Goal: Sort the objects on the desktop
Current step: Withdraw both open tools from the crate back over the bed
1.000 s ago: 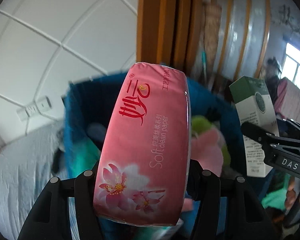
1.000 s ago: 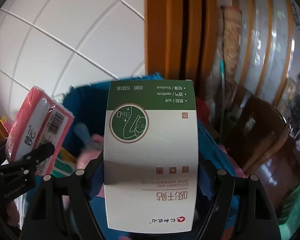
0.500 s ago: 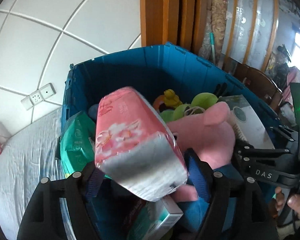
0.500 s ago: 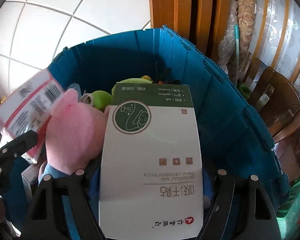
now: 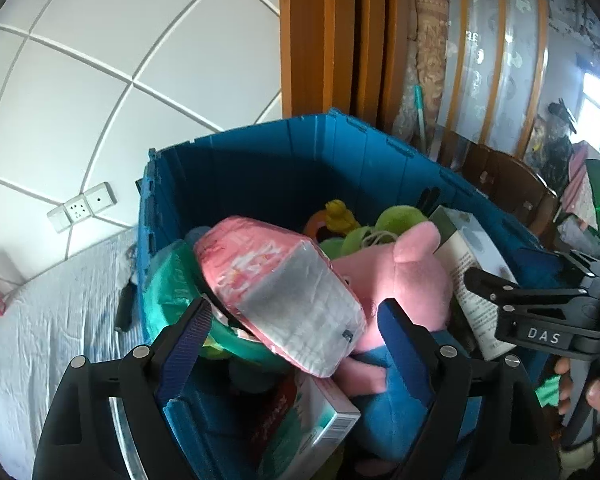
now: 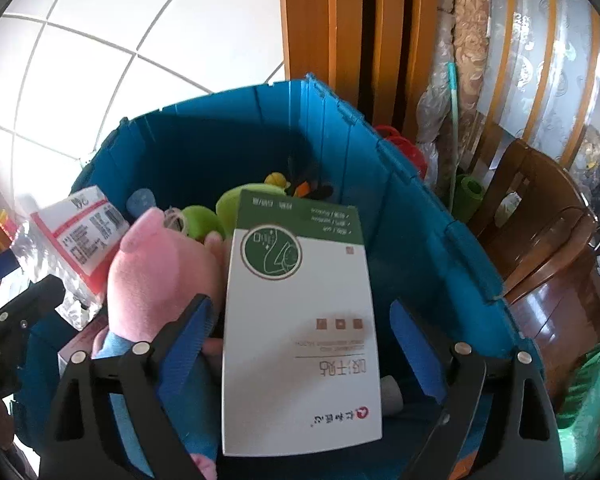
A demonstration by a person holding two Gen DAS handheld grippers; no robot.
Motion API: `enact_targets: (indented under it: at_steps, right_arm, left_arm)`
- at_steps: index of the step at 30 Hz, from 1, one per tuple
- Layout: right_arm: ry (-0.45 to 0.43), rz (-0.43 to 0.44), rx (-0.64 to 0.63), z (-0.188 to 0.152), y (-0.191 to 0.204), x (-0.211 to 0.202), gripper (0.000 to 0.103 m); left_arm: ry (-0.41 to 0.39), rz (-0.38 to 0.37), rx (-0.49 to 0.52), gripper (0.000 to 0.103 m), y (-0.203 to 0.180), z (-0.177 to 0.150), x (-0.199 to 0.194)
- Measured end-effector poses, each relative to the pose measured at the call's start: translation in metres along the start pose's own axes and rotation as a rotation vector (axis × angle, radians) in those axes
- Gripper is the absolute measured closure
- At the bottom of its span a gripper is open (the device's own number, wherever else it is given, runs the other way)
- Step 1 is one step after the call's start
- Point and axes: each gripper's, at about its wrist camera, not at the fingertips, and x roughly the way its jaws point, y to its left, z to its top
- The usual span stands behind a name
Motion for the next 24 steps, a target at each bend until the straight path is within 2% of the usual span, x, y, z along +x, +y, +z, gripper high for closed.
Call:
enact_targets:
  at_steps: [7, 13, 20, 24]
  right_arm:
    - [-0.044, -0.007, -0.007, 0.001, 0.009, -0.027, 0.012]
    - [-0.071, 0.01, -0.044, 0.005, 0.042, -0.041, 0.012]
    - [-0.102, 0.034, -0.088, 0.01, 0.099, -0.05, 0.012]
    - [-0.121, 0.054, -0.127, 0.01, 0.149, -0.058, 0.012]
  left_arm:
    - [-0.035, -0.004, -0.015, 0.018, 0.015, -0.001, -0.014]
    - [-0.082, 0.015, -0.036, 0.018, 0.045, -0.007, -0.034]
    - [-0.107, 0.051, -0.095, 0.018, 0.107, -0.026, -0.056]
    - [-0.107, 0.075, -0.133, 0.018, 0.157, -0.046, -0.068]
